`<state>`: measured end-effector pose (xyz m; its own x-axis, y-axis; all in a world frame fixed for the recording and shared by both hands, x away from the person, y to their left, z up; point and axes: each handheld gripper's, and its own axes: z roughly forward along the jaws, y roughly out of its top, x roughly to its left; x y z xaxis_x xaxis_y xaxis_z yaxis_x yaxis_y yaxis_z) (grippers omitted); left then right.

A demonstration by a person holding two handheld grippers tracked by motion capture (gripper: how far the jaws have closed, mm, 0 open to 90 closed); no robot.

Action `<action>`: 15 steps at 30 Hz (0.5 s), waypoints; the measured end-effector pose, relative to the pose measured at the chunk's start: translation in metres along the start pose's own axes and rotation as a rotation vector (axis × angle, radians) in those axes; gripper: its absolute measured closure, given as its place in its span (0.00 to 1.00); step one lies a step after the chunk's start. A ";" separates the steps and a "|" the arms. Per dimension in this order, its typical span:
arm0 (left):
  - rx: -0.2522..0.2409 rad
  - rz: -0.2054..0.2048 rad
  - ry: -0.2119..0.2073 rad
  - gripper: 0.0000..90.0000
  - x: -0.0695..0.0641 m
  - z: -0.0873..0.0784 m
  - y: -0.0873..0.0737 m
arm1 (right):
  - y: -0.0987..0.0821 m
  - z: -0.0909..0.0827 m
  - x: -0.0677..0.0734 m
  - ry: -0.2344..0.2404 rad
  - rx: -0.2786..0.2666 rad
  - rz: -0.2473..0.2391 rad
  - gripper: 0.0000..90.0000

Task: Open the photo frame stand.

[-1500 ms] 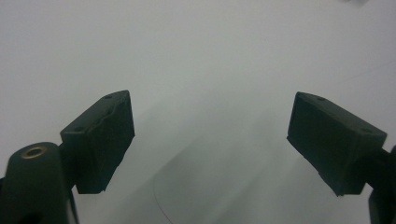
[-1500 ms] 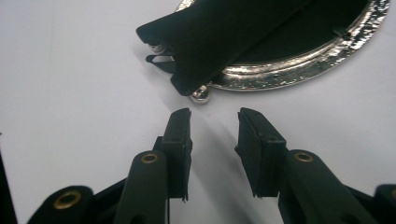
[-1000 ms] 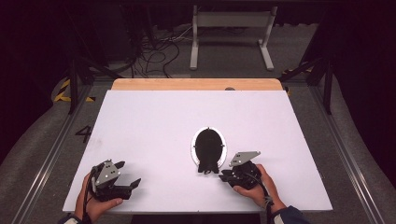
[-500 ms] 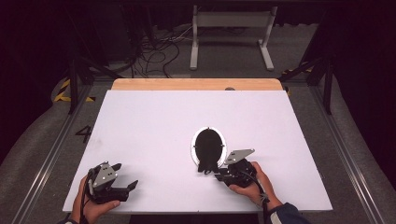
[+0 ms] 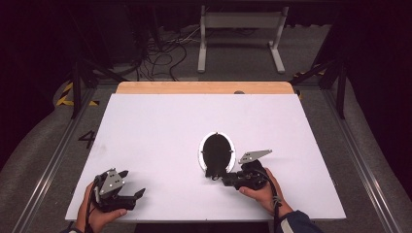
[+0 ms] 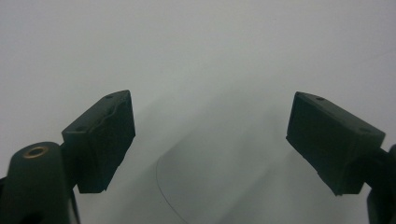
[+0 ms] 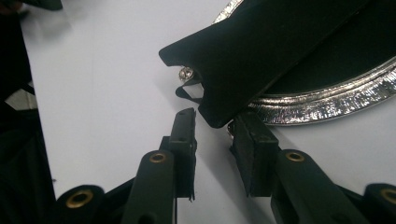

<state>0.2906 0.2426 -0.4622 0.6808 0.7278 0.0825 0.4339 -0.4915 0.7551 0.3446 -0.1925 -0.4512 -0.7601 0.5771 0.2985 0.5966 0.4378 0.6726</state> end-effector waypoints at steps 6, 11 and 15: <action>0.008 0.006 0.013 0.18 -0.002 0.004 0.003 | 0.001 0.000 -0.005 0.046 -0.017 0.065 0.75; 0.013 0.025 -0.010 0.18 -0.006 0.010 0.008 | 0.000 0.003 -0.014 0.100 -0.064 0.186 0.69; 0.028 0.052 -0.004 0.20 -0.010 0.016 0.012 | 0.001 0.004 -0.020 0.157 -0.086 0.265 0.66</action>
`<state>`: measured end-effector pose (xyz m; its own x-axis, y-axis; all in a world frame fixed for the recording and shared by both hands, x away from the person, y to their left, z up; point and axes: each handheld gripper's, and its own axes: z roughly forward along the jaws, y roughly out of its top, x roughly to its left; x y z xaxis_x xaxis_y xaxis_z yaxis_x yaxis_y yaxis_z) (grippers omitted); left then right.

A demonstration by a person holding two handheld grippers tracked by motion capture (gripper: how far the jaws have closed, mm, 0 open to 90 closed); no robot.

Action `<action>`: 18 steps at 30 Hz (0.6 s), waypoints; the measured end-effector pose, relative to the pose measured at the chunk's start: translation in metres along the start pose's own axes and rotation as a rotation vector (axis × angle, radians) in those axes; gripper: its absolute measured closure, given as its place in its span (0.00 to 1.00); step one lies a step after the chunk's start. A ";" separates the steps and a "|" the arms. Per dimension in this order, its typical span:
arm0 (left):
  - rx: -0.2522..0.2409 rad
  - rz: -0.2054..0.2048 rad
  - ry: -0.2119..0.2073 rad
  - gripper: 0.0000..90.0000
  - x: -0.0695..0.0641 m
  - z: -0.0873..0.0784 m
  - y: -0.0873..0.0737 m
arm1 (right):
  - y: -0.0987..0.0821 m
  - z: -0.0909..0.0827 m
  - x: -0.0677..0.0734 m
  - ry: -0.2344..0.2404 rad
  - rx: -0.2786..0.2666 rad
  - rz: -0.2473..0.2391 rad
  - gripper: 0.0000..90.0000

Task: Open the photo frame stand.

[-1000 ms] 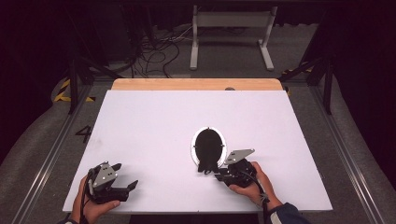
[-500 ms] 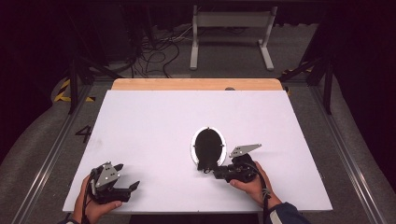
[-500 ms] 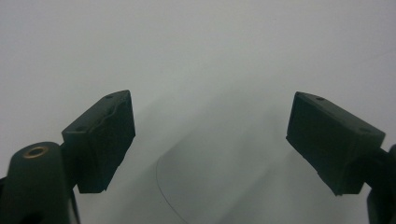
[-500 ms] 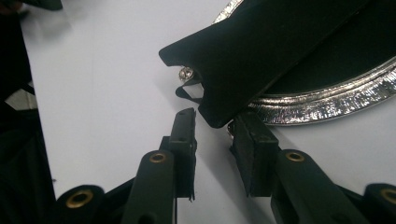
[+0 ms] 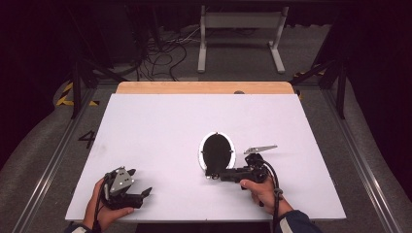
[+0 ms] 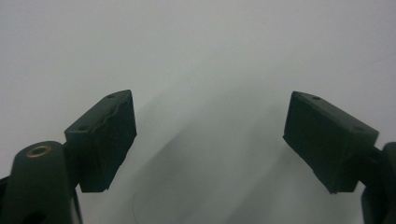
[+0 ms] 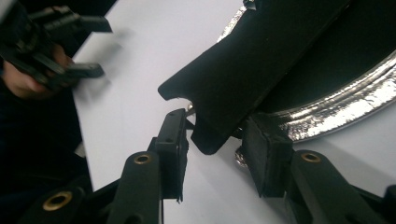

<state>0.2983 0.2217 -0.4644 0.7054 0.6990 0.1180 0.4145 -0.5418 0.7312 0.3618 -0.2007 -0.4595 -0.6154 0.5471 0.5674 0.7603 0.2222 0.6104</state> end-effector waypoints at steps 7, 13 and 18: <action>-0.007 0.065 -0.013 0.21 -0.005 0.018 0.025 | 0.002 0.010 -0.007 0.068 -0.032 0.185 0.65; -0.027 0.054 -0.059 0.21 -0.003 0.032 0.042 | 0.006 0.011 -0.014 0.106 -0.093 0.279 0.64; -0.031 0.054 -0.094 0.20 -0.002 0.043 0.054 | 0.009 0.014 -0.020 0.122 -0.110 0.322 0.65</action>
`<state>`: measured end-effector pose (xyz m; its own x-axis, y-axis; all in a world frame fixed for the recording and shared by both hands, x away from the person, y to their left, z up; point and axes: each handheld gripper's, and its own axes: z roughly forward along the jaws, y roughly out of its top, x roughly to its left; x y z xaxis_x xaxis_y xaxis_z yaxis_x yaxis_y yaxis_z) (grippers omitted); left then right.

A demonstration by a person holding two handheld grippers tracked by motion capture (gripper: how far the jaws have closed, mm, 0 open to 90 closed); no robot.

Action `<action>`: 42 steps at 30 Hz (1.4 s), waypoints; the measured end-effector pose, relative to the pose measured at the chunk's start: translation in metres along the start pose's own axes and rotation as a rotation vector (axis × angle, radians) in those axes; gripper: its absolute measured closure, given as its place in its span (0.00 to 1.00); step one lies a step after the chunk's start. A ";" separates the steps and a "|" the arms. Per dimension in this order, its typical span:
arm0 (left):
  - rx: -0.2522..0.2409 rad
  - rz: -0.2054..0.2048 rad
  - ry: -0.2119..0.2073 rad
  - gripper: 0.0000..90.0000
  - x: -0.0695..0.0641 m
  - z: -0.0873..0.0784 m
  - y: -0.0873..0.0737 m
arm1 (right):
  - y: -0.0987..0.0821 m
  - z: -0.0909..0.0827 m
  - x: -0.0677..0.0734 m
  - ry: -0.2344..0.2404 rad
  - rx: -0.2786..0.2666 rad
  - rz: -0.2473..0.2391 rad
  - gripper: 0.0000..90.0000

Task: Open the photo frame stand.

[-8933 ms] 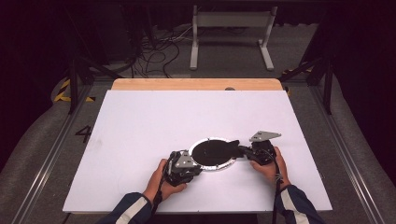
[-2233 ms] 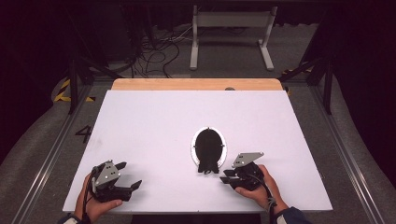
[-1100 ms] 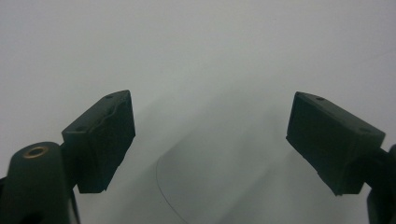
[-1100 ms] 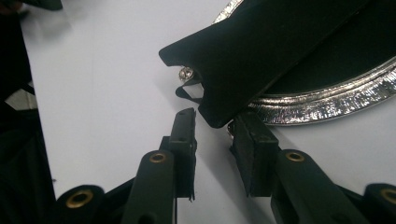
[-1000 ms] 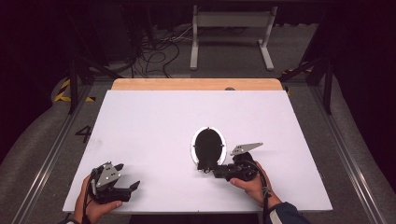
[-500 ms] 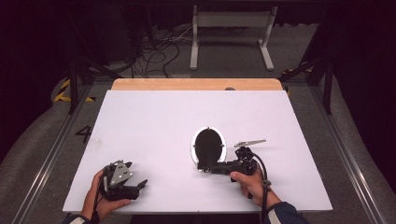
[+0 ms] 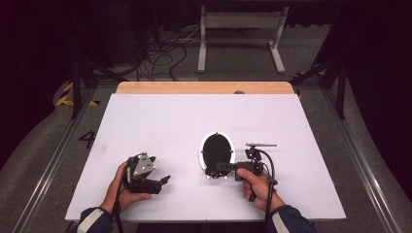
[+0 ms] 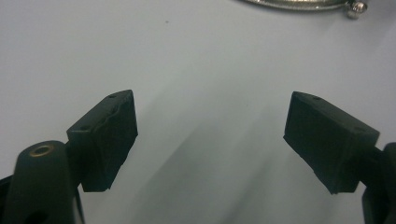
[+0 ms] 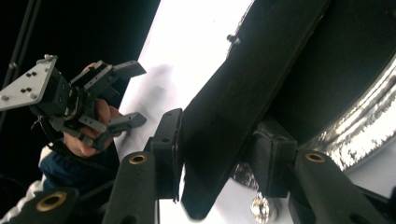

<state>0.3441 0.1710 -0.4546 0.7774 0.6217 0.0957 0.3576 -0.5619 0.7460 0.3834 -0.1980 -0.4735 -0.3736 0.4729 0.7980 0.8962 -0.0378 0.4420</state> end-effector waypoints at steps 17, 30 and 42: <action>-0.026 -0.133 -0.294 0.21 0.025 0.068 0.052 | 0.004 0.002 -0.002 0.054 0.007 -0.101 0.78; -0.032 -0.184 -0.379 0.18 0.031 0.088 0.066 | 0.003 0.002 0.003 0.060 0.015 -0.239 0.81; -0.045 -0.190 -0.422 0.16 0.033 0.098 0.078 | 0.003 0.000 0.008 0.065 0.035 -0.360 0.82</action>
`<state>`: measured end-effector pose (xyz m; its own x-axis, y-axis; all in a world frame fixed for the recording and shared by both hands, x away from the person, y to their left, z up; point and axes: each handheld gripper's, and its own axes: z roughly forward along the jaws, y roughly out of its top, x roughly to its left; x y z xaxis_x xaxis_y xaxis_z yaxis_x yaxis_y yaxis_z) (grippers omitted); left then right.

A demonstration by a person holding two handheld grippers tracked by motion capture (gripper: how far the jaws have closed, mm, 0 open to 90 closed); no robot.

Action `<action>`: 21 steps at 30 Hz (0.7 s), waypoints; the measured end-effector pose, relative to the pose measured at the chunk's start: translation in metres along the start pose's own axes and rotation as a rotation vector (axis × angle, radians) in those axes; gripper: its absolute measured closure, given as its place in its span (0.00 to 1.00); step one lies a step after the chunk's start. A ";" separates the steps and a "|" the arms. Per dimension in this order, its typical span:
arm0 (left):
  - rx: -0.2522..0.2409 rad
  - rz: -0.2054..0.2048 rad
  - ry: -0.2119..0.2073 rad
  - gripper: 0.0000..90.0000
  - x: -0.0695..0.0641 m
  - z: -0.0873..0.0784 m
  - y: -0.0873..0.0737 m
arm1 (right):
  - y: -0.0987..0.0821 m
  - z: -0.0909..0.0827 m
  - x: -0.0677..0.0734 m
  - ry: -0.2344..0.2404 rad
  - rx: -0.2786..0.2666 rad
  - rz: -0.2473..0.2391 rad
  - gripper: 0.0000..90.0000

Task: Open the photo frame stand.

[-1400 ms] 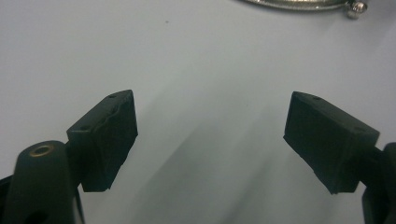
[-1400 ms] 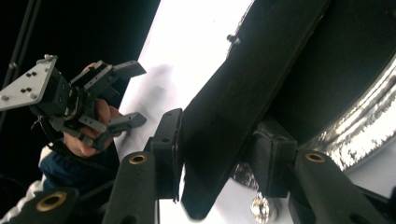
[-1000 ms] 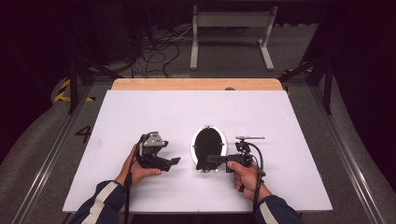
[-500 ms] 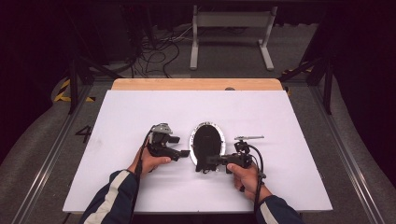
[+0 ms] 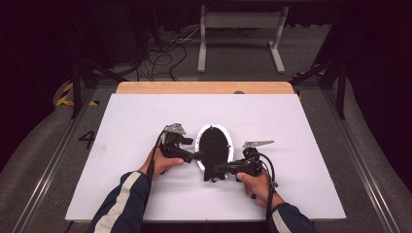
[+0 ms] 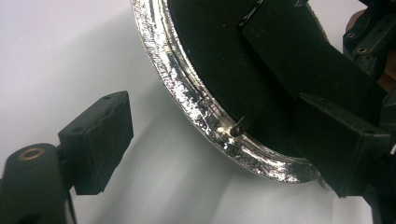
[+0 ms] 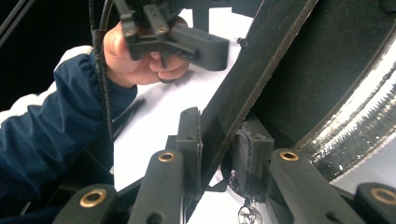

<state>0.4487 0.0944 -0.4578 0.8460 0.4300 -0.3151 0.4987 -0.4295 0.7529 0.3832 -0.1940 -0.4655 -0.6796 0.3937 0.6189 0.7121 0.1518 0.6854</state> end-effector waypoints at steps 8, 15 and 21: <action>-0.012 -0.012 -0.070 0.17 0.002 0.002 0.007 | 0.001 0.000 0.002 0.003 0.011 -0.043 0.82; -0.009 0.005 -0.106 0.19 -0.002 0.007 0.011 | 0.001 -0.001 0.002 0.006 0.011 -0.044 0.82; -0.027 -0.019 -0.109 0.26 0.001 0.004 0.010 | 0.001 -0.001 0.003 0.002 0.008 -0.051 0.82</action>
<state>0.4550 0.0877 -0.4531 0.8529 0.3482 -0.3891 0.5106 -0.4001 0.7611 0.3817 -0.1934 -0.4632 -0.7154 0.3838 0.5839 0.6779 0.1787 0.7131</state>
